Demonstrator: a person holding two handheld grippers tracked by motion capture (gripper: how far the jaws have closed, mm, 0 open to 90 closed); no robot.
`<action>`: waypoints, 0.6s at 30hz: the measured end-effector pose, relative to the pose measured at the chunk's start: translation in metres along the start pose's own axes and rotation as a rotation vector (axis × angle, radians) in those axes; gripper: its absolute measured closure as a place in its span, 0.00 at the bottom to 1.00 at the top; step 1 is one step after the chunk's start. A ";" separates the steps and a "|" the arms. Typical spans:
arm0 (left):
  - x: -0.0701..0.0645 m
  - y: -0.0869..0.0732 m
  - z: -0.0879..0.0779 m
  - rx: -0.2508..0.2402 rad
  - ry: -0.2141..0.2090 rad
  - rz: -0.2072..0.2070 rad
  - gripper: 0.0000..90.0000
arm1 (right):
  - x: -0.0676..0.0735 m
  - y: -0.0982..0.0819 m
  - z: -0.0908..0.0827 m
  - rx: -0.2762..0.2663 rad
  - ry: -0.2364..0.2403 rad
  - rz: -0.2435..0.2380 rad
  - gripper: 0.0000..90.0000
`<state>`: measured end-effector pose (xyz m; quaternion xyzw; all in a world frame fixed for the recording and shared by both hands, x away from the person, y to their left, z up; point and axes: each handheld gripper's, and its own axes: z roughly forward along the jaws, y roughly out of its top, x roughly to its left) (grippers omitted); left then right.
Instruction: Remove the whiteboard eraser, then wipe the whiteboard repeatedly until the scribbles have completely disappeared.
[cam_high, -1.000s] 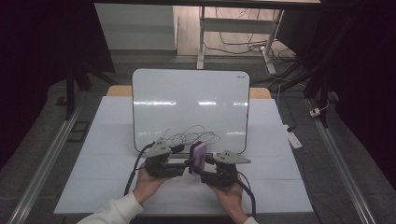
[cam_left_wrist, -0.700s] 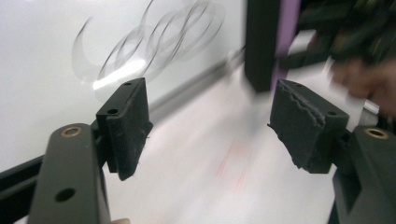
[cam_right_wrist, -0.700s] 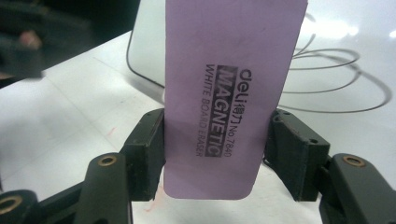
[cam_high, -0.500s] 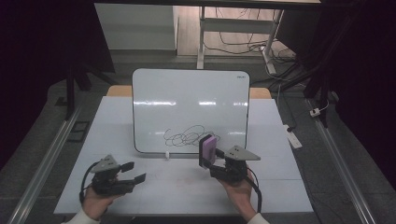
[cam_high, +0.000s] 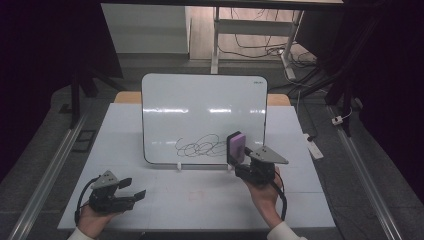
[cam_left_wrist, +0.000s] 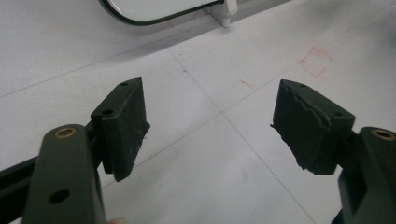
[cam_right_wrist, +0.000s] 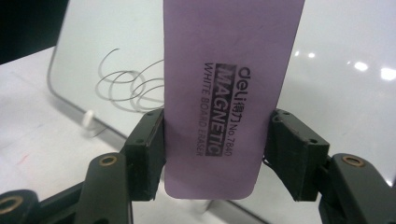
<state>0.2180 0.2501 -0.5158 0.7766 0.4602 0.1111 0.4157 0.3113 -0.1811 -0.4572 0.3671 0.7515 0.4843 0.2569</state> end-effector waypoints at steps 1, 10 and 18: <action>0.001 0.000 -0.001 -0.003 0.001 -0.002 0.29 | -0.002 0.001 0.001 -0.001 -0.008 -0.001 0.44; 0.006 -0.003 0.001 0.006 0.007 -0.015 0.29 | -0.013 0.008 0.007 0.028 -0.080 -0.009 0.45; 0.005 -0.003 0.002 0.005 0.004 -0.012 0.29 | -0.015 0.004 0.020 0.101 -0.132 -0.037 0.45</action>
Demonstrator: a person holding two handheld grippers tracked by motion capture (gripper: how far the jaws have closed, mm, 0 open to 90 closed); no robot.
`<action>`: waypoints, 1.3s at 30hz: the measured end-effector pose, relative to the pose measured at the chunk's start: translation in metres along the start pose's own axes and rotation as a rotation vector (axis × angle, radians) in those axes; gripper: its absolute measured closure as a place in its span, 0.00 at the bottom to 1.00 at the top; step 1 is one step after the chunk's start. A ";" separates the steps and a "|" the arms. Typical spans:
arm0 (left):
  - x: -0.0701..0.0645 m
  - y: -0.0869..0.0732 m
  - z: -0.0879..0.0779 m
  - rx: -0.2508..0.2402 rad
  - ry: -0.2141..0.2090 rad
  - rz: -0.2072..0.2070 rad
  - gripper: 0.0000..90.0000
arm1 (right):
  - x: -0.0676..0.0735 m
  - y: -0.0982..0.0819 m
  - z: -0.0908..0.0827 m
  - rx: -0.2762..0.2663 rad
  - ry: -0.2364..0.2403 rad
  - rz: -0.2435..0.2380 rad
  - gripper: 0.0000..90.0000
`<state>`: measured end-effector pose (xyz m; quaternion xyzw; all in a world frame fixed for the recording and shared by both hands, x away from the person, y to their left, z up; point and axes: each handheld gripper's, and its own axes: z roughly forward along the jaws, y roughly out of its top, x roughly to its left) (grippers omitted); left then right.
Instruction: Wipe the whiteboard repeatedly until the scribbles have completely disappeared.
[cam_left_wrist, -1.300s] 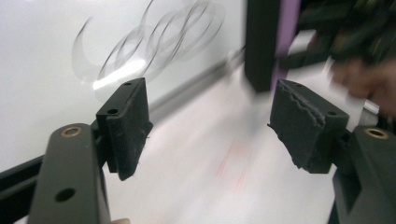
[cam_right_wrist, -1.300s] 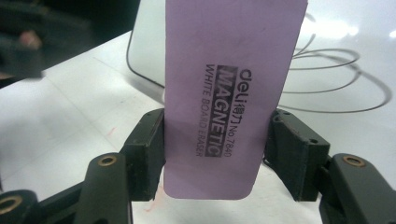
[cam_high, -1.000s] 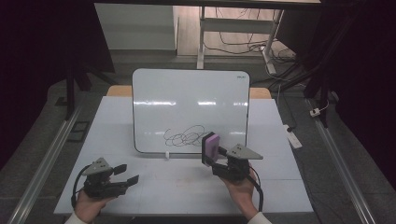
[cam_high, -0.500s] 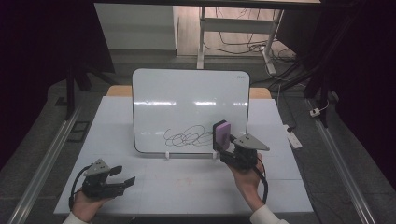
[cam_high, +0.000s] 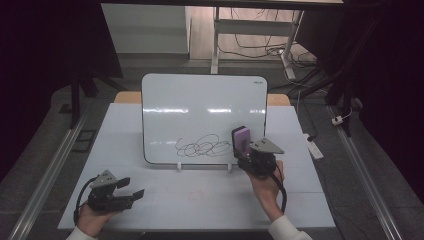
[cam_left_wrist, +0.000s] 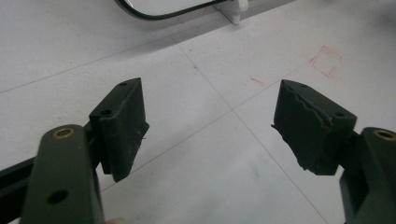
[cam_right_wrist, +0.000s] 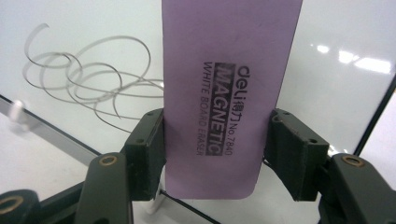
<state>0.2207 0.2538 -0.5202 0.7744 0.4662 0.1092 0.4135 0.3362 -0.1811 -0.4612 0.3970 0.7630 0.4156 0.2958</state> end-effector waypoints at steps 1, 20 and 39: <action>0.000 0.000 0.000 0.001 0.001 0.000 0.29 | 0.001 0.000 0.002 0.002 -0.004 -0.007 0.45; -0.001 -0.001 0.000 0.003 -0.003 0.013 0.29 | 0.066 0.008 0.037 0.098 -0.119 -0.301 0.45; 0.001 -0.001 0.000 0.002 -0.001 0.009 0.29 | 0.055 0.012 0.035 0.076 -0.117 -0.251 0.46</action>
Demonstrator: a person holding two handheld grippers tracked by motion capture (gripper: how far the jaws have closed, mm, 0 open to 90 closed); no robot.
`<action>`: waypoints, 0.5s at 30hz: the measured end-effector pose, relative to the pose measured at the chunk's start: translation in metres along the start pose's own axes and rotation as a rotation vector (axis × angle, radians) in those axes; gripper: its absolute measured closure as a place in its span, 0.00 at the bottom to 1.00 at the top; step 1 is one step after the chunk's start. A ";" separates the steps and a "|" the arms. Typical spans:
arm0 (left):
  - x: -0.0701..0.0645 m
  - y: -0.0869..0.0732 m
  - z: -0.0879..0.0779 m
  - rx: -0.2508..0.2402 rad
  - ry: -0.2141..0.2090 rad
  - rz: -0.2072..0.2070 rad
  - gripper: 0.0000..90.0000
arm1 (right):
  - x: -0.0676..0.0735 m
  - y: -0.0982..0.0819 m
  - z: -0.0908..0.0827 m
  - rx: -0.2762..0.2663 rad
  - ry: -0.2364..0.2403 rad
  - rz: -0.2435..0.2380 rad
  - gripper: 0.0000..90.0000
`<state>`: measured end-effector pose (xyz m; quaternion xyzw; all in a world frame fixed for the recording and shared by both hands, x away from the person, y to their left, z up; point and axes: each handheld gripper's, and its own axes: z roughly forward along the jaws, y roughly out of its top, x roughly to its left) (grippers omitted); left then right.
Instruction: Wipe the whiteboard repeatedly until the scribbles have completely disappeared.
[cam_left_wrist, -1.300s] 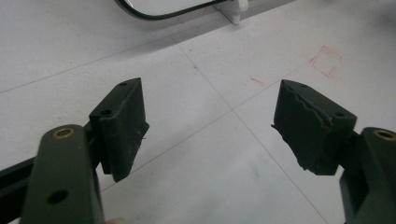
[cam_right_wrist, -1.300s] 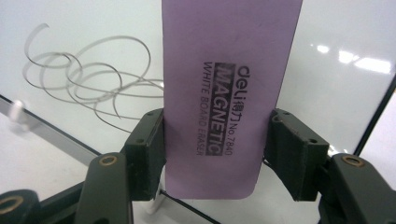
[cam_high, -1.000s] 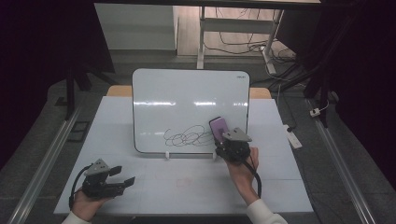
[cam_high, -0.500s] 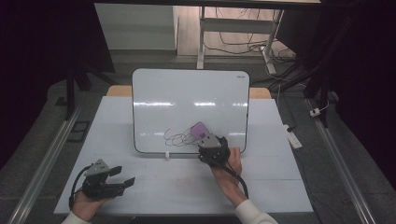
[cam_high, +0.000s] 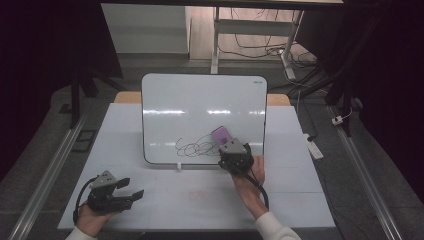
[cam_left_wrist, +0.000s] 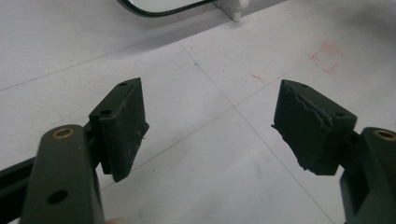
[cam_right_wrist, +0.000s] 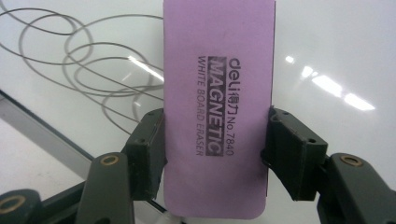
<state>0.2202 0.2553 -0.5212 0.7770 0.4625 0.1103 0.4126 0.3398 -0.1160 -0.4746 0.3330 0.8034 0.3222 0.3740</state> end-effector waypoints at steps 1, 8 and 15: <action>0.000 0.000 0.000 0.000 0.000 -0.001 0.29 | 0.004 0.001 0.001 0.001 0.007 -0.003 0.46; 0.001 -0.001 -0.001 -0.003 0.000 -0.003 0.29 | 0.042 0.009 0.008 0.006 0.066 -0.088 0.46; 0.001 -0.001 -0.002 -0.005 -0.003 -0.005 0.29 | 0.020 0.009 0.004 0.006 0.020 -0.066 0.46</action>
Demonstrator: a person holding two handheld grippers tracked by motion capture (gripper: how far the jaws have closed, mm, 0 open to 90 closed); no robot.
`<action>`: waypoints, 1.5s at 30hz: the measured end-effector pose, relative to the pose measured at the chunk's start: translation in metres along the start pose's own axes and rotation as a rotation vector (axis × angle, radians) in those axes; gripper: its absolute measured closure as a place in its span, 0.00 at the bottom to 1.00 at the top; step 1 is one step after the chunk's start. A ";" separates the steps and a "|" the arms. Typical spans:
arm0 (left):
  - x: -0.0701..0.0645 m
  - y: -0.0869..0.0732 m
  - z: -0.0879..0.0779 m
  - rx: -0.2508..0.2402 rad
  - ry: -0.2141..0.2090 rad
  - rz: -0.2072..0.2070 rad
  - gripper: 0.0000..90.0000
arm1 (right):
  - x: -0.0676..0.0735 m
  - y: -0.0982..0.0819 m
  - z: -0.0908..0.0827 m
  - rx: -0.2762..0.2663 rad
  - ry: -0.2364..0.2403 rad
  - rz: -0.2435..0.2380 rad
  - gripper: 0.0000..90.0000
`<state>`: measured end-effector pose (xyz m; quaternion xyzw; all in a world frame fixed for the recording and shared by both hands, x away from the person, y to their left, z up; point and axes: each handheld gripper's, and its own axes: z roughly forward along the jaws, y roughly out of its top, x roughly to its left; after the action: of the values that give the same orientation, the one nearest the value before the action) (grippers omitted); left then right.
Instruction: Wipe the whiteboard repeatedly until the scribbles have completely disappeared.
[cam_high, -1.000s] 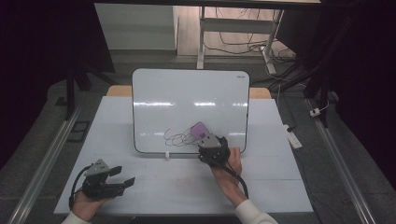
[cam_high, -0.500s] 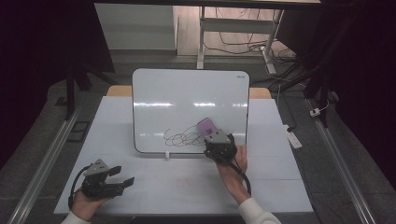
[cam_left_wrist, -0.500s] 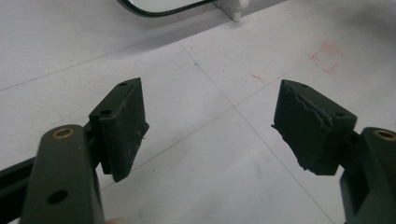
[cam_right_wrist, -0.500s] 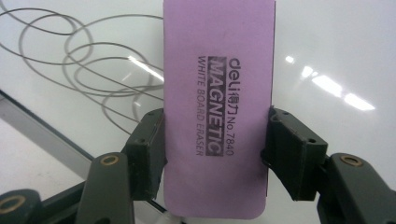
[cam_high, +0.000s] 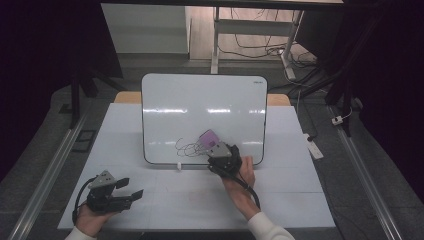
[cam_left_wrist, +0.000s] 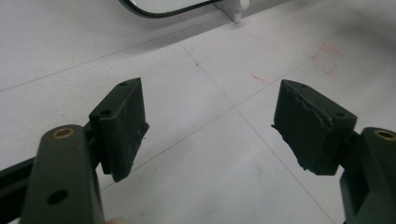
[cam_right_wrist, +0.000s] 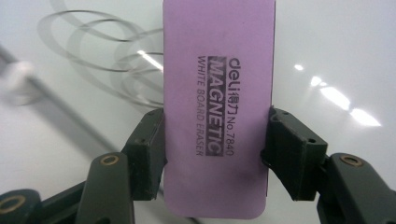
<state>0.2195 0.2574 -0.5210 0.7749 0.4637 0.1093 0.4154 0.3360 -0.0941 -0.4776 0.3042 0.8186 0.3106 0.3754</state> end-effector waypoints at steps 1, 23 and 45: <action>0.000 0.000 0.000 -0.001 0.002 -0.002 0.29 | -0.008 -0.001 -0.001 -0.002 -0.012 0.020 0.46; 0.001 0.000 -0.001 -0.002 0.000 -0.002 0.29 | 0.034 0.011 0.008 -0.006 0.039 -0.093 0.46; 0.001 0.000 -0.001 -0.003 -0.001 -0.002 0.29 | 0.025 0.017 0.010 -0.037 0.081 -0.026 0.46</action>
<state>0.2193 0.2589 -0.5206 0.7738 0.4642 0.1091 0.4169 0.3355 -0.0622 -0.4811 0.2738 0.8311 0.3327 0.3516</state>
